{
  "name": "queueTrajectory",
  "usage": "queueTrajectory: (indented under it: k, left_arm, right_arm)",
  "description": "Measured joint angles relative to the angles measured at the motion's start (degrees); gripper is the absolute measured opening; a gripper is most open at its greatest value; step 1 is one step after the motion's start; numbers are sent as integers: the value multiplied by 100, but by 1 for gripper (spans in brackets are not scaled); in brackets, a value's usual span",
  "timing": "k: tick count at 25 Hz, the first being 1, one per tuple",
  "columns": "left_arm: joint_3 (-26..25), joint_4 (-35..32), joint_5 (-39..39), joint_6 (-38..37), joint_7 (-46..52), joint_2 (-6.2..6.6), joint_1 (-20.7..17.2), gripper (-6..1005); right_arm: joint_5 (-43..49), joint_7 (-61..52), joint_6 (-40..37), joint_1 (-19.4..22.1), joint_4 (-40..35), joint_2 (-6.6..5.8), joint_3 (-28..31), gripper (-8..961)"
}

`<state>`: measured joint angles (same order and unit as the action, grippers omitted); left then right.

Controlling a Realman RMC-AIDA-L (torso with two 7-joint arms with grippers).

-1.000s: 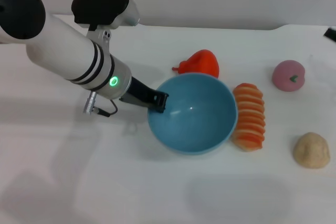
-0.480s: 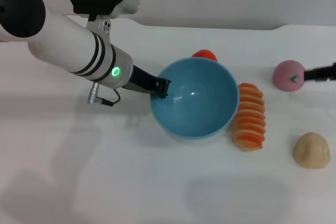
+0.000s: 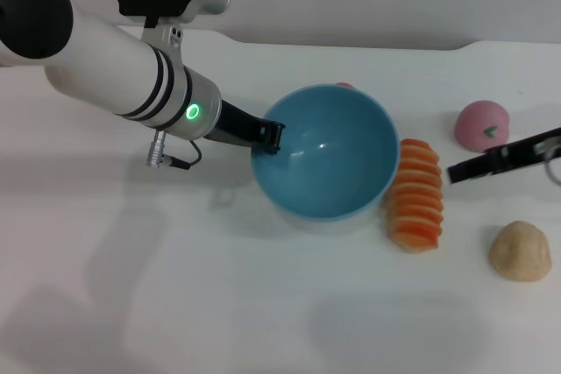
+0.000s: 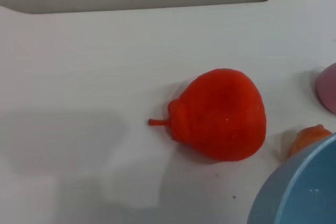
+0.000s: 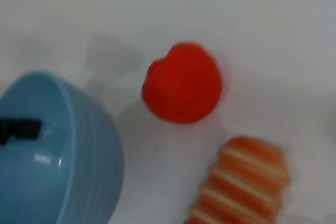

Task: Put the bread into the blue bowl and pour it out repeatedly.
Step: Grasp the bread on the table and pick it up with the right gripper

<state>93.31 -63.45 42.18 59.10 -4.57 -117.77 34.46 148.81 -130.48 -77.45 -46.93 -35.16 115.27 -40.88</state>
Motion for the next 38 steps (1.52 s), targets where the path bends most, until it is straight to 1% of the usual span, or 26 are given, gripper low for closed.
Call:
queueTrajectory:
  k: [2, 5, 7, 8, 11, 15, 20, 24, 28, 36, 38]
  left_arm:
    - [-2, 0, 0, -25, 0, 0, 8, -1]
    - [-4, 0, 0, -56, 0, 0, 18, -1]
    - [-5, 0, 0, -61, 0, 0, 22, -1]
    - [-5, 0, 1, -61, 0, 0, 24, -1]
    - [-12, 0, 1, -62, 0, 0, 31, -1]
    - [-15, 1, 1, -85, -3, 0, 35, -2]
    - [-72, 56, 1, -139, -6, 5, 47, -2]
    - [-81, 88, 1, -164, -18, 10, 70, -2]
    - [-81, 88, 1, -193, -25, 16, 70, -2]
    - [-155, 96, 1, -197, -92, 18, 70, -1]
    - [-157, 97, 1, -197, -93, 18, 69, -1]
  right_arm:
    - [4, -2, 226, -62, 198, 62, -93, 401]
    - [11, -4, 621, -106, 389, 207, -218, 401]
    - [11, -5, 838, -129, 480, 280, -277, 401]
    - [9, -5, 920, -156, 562, 294, -301, 401]
    - [6, -7, 1154, -259, 850, 303, -428, 401]
    - [-15, -10, 1423, -302, 1043, 310, -605, 402]
    - [-33, -12, 1864, -402, 1447, 319, -610, 402]
    - [-59, -13, 2380, -461, 1749, 361, -612, 401]
    - [-62, -13, 2480, -486, 1825, 363, -612, 401]
    - [-58, 50, 2529, -434, 1781, 365, -617, 301]
    - [-57, 127, 2501, -378, 1690, 360, -604, 259]
